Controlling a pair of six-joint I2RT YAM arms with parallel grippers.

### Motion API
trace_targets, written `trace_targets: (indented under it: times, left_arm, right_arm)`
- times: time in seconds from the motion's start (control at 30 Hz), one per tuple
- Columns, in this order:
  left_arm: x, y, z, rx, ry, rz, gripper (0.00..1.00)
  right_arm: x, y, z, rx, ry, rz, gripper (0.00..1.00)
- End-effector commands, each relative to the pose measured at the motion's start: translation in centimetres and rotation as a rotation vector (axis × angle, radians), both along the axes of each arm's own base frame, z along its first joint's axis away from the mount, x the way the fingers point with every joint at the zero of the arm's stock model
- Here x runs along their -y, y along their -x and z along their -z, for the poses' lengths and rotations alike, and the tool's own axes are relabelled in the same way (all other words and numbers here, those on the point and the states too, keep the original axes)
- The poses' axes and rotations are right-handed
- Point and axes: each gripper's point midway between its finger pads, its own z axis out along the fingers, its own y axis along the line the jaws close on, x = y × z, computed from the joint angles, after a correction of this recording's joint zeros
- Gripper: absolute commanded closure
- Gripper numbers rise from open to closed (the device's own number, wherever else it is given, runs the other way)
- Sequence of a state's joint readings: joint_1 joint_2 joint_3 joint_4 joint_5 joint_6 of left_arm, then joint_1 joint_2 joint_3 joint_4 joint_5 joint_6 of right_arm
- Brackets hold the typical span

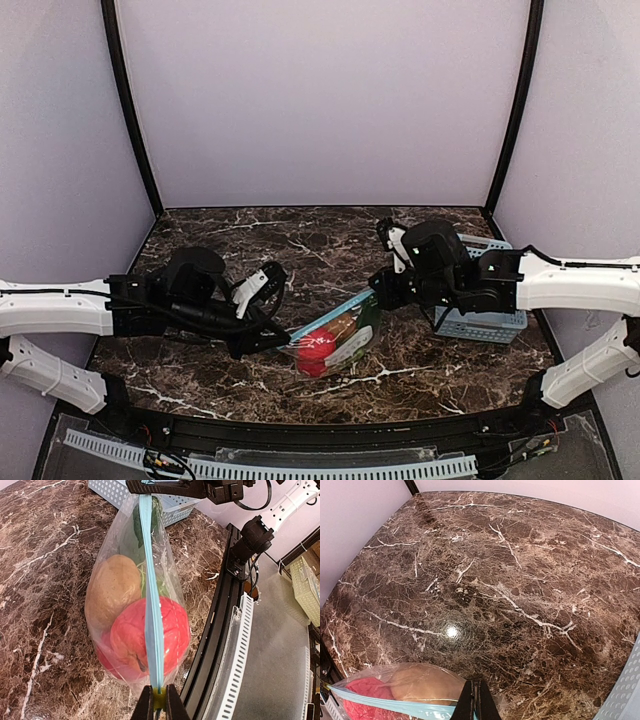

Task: Place the food in the zip-top bag and seal the zipper
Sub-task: Zip the zipper of the food storage bag, then place the zipper food storage bag at the center of the board.

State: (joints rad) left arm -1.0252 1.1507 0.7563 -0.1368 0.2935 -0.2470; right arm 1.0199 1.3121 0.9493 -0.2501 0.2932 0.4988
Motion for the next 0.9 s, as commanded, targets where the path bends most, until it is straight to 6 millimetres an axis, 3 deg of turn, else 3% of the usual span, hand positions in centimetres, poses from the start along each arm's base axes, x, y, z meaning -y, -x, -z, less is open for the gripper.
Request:
trace_targets:
  times: [0.0, 0.47, 0.87]
  left_arm:
    - [-1.6, 1.3, 1.4, -0.039, -0.065, 0.019, 0.99]
    - [-2.6, 1.6, 1.3, -0.032, -0.075, 0.007, 0.99]
    - [-0.2, 2.1, 0.5, -0.141, 0.005, 0.035, 0.99]
  right_arm:
    - [2.0, -2.1, -1.3, 0.055, 0.020, 0.110, 1.00]
    - [2.1, -1.8, -1.6, 0.047, 0.008, 0.100, 1.00]
    - [1.6, 0.6, -2.6, -0.027, -0.036, -0.001, 1.00]
